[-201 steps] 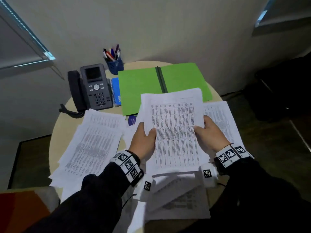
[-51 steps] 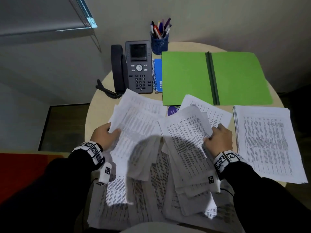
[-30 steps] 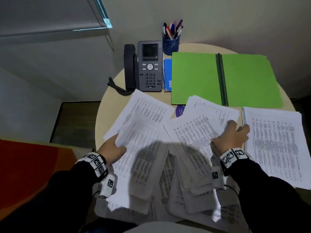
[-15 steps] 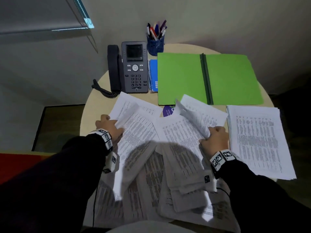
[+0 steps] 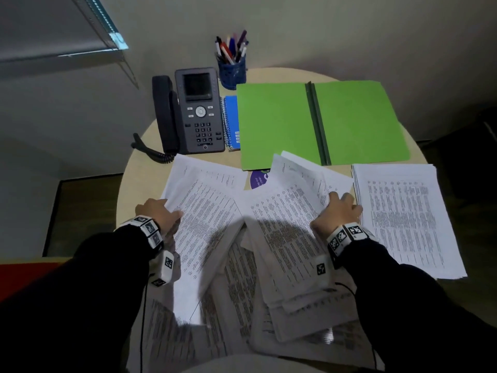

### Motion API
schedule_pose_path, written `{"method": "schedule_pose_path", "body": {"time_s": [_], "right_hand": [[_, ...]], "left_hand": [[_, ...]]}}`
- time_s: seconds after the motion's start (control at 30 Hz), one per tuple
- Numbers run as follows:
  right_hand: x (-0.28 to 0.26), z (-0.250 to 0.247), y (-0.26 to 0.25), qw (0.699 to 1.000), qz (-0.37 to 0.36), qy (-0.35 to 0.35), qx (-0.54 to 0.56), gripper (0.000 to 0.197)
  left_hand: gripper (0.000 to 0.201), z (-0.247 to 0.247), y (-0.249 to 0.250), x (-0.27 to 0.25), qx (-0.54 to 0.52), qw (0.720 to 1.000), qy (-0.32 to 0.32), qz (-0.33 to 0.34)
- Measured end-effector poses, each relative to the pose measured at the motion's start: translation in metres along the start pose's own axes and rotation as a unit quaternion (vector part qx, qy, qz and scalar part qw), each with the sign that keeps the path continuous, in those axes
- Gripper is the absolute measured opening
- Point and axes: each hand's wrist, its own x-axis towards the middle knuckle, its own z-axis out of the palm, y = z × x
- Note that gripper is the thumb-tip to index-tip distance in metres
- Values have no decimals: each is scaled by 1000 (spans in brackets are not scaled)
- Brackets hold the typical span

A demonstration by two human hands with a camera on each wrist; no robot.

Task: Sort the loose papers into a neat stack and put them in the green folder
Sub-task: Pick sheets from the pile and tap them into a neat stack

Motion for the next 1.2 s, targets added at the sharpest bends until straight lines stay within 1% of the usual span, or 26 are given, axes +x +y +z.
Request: {"method": "schedule_pose_path", "body": {"time_s": [0.07, 0.1, 0.17, 0.2, 0.27, 0.33, 0.37, 0.4, 0.47, 0.5, 0.53, 0.6, 0.67, 0.7, 0.77, 0.83, 0.9, 1.0, 1.1, 1.2], "right_hand": [[3, -1, 0, 1000, -7, -7, -16, 82], [4, -1, 0, 1000, -8, -9, -15, 82], [4, 2, 0, 1000, -17, -7, 1, 77], [3, 4, 0, 1000, -25, -3, 9, 73], [1, 8, -2, 999, -31, 7, 15, 70], [-2, 10, -3, 999, -30, 20, -1, 80], [-2, 10, -3, 999, -32, 23, -11, 90], [-1, 9, -2, 999, -37, 19, -17, 98], [3, 4, -1, 998, -49, 5, -32, 105], [6, 2, 1, 997, -56, 1, -44, 106], [8, -1, 2, 997, -61, -3, -54, 107], [9, -2, 2, 996, -69, -7, -62, 103], [5, 1, 0, 994, -81, 1, -70, 89], [2, 3, -1, 993, -87, 5, -76, 82], [-2, 7, -2, 992, -95, 13, -85, 74], [-4, 12, -1, 992, -101, 24, -72, 72], [-4, 15, 2, 992, -108, 33, -52, 73], [-3, 18, 4, 991, -115, 55, -44, 70], [-3, 21, 6, 988, -126, 75, -56, 63], [-3, 23, 7, 990, -120, 57, -55, 69]], "left_hand": [[56, -2, -3, -3, -55, 998, 2, 0], [48, -3, -5, -5, -76, 997, 5, 13], [28, -5, -6, -16, -101, 994, 9, 51], [22, -6, -8, -20, -112, 991, 15, 70], [17, -12, -10, -34, -148, 983, 25, 107], [21, -13, -12, -45, -151, 976, 42, 150], [28, -12, -14, -50, -143, 975, 42, 163], [39, -12, -15, -56, -136, 975, 38, 173], [75, -8, -18, -60, -148, 976, 17, 160], [89, -3, -22, -57, -162, 977, 4, 140], [91, 0, -25, -54, -168, 978, -6, 120], [75, 4, -27, -45, -147, 984, -15, 95], [60, 6, -24, -37, -130, 988, -12, 82], [56, 6, -20, -35, -127, 989, -4, 78], [49, 5, -11, -31, -93, 992, 27, 82], [51, 5, -5, -27, -52, 996, 40, 68], [58, 6, -2, -22, -28, 999, 24, 38], [62, 7, -1, -17, 4, 1000, 19, 23], [60, 7, -2, -14, -4, 1000, 17, 19], [45, 6, -1, -17, 19, 998, 21, 53]]}}
